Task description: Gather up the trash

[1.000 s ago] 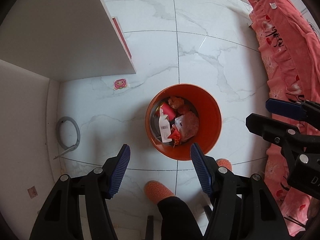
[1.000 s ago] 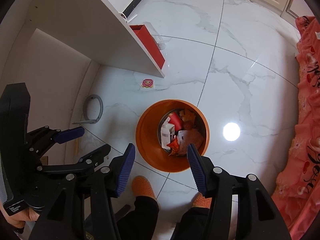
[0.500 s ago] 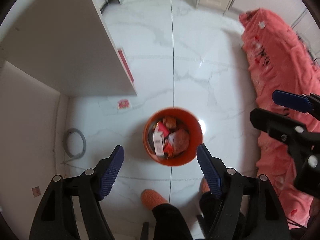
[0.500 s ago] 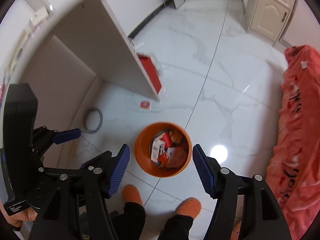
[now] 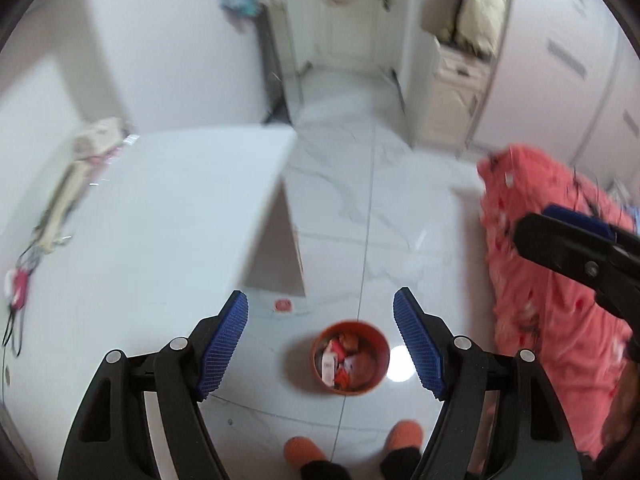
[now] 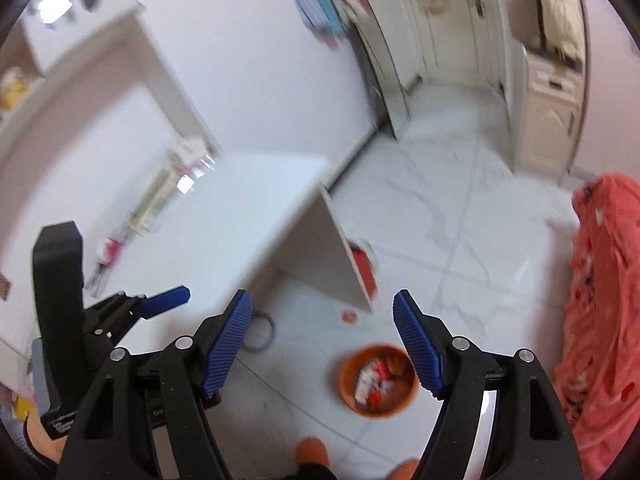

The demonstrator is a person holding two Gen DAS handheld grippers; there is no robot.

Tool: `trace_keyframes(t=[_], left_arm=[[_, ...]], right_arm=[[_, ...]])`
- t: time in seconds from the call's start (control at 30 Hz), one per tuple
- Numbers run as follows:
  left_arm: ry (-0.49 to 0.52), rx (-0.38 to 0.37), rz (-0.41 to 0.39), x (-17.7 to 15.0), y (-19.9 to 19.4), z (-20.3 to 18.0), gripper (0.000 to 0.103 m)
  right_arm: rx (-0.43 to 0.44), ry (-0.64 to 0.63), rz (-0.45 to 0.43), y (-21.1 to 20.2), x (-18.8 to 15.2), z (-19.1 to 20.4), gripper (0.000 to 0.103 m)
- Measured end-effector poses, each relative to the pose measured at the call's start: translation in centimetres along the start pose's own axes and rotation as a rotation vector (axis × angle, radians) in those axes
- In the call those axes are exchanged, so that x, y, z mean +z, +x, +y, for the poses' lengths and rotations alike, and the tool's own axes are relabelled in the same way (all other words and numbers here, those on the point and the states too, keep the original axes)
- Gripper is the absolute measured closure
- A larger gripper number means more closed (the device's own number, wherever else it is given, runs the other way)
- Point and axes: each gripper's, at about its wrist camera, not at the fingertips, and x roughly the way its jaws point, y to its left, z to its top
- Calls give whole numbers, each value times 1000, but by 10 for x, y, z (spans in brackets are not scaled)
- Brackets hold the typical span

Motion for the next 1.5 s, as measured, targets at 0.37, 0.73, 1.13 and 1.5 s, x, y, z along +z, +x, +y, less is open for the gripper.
trace_keyframes(t=[0.37,0.73,1.13,1.5], left_arm=[[-119,165,-271,-5,-130,34,13],[-190,352,-445,-22,-199,48,6],[-254,387,-480,-41,-222,61,6],[-248,385,-482,-45,-226,62,6]], right_arm=[[139,-165,-280,-112,24,83,8],[170,-308,-426,-161,21,137,5],[194,-385,-478,-168,21,163,5],[201,-392,-460,-165,18,164,5]])
